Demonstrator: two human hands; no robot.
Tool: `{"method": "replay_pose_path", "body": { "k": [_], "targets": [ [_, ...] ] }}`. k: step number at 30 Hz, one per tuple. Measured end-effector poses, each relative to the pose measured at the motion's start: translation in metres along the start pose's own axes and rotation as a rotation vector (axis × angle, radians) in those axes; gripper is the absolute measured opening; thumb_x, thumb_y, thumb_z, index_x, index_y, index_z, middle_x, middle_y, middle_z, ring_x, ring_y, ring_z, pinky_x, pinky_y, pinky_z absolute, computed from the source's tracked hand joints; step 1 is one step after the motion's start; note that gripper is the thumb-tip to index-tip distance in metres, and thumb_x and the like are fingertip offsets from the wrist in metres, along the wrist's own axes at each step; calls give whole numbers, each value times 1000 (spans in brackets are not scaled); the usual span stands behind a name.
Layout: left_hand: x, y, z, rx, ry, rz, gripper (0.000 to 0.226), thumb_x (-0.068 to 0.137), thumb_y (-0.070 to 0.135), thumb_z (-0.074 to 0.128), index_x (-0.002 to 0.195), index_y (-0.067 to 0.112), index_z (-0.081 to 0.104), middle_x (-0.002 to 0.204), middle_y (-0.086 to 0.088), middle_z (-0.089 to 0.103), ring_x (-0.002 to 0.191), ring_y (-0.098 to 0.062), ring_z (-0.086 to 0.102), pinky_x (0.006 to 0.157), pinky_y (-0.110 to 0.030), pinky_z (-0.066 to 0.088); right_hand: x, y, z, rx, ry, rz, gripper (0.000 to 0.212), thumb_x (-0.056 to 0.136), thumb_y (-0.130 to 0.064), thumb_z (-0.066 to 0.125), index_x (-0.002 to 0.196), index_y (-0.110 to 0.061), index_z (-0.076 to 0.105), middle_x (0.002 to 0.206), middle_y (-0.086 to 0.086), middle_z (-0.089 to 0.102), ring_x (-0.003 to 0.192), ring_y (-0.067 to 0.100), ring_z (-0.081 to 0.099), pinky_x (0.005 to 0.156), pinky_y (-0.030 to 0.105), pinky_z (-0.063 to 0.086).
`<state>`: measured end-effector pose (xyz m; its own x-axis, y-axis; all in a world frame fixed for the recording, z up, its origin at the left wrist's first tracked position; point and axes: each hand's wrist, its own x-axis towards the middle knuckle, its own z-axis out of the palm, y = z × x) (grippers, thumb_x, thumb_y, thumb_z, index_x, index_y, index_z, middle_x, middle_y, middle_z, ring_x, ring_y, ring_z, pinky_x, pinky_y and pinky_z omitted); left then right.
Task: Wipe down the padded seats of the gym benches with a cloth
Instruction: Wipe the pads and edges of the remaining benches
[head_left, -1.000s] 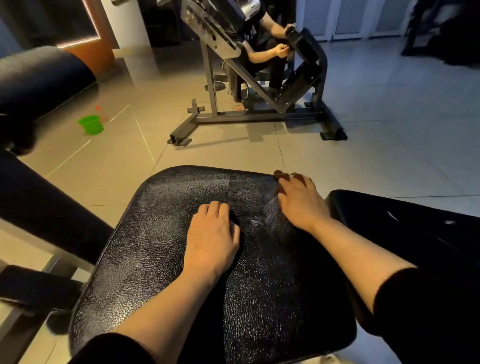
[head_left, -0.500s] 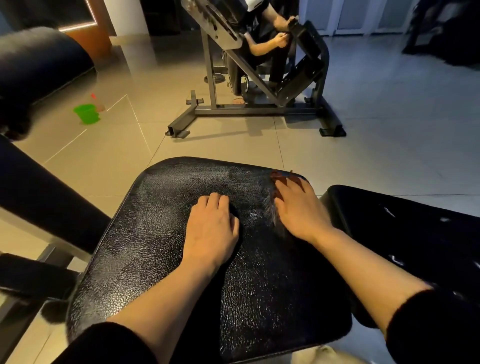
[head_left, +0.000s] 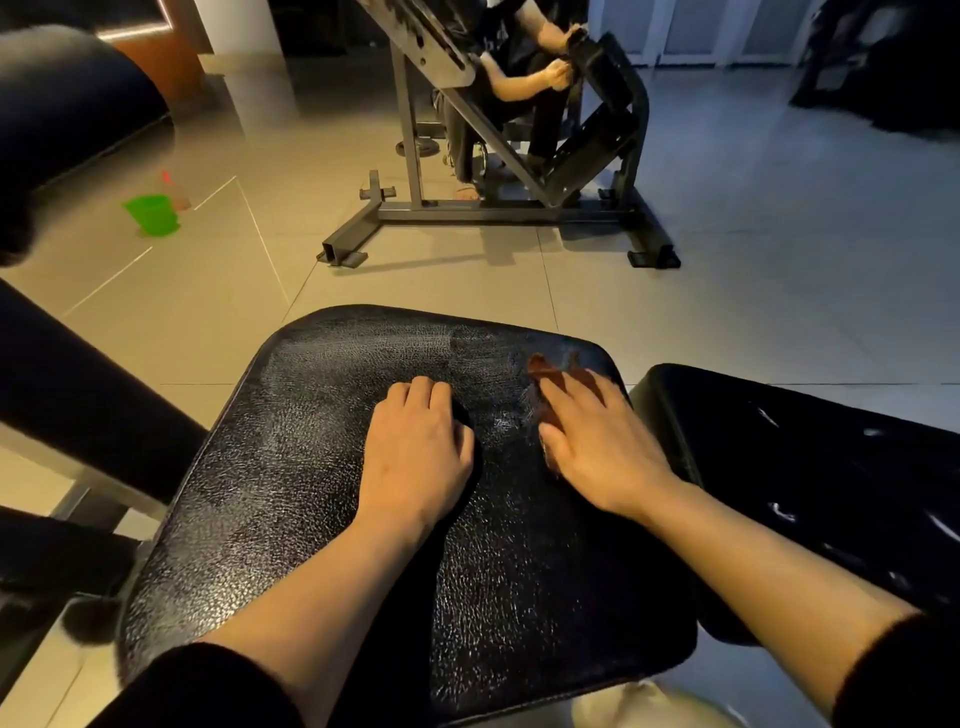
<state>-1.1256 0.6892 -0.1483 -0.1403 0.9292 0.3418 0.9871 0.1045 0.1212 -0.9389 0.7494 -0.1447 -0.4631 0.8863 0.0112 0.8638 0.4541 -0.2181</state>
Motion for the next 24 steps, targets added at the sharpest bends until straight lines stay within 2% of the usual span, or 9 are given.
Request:
{"method": "replay_pose_path", "body": {
  "k": [2,6,8,10,13,17,20,22,24],
  "targets": [
    [0,0,-1,-7,-7,-5,31,90,33,47,108,10,56,106,-9,56,98,-26,49,88,-38,43,31,4,2,-1,-20,73,57,103,-42,26,155,-21,15,161,2,18,148,30,5,121,46,12],
    [-1,0,-4,-108,-19,-29,31,89,28,52,111,8,58,110,-10,58,101,-28,51,90,-38,42,55,-5,5,9,13,185,56,103,-37,27,154,-15,17,161,6,18,147,33,6,121,46,7],
    [-3,-2,-9,-287,-4,-103,36,88,21,56,121,8,56,118,-9,56,110,-27,50,96,-35,39,37,-22,2,48,-2,128,57,103,-37,30,154,-16,16,162,4,14,148,31,4,121,45,5],
    [-8,-9,-18,-422,40,-156,41,86,15,60,126,8,53,123,-8,55,116,-25,50,98,-32,37,6,-41,6,5,17,-58,59,101,-36,35,153,-15,19,161,4,16,148,29,6,121,45,6],
    [-22,-30,-33,-366,-6,-133,36,85,18,64,120,12,58,124,-4,54,119,-23,47,97,-33,38,-14,-39,5,-15,-11,-211,58,101,-39,36,153,-20,21,160,0,18,148,26,7,121,46,9],
    [-56,-54,-43,-256,-24,-184,39,87,23,64,124,10,59,130,-4,53,124,-21,40,104,-31,32,41,-12,6,-12,0,4,59,99,-47,22,151,-20,24,158,5,25,145,32,17,120,49,13],
    [-67,-63,-47,-216,-56,-191,50,90,32,61,134,12,49,136,-4,48,131,-22,33,111,-33,26,64,-34,13,-55,55,130,54,102,-36,29,152,-15,24,157,8,25,144,36,16,120,50,9],
    [-66,-71,-48,-166,-60,-171,54,89,32,62,135,9,48,138,-7,48,135,-26,32,114,-37,25,61,-74,18,-85,95,56,53,102,-34,32,150,-13,26,158,8,25,144,34,17,120,49,8],
    [-63,-76,-48,-169,-26,-197,49,87,26,64,130,5,53,134,-12,52,130,-29,39,112,-39,29,51,-122,23,-51,111,-122,53,101,-34,34,150,-14,28,158,7,26,145,30,16,121,48,7]
  ]
}}
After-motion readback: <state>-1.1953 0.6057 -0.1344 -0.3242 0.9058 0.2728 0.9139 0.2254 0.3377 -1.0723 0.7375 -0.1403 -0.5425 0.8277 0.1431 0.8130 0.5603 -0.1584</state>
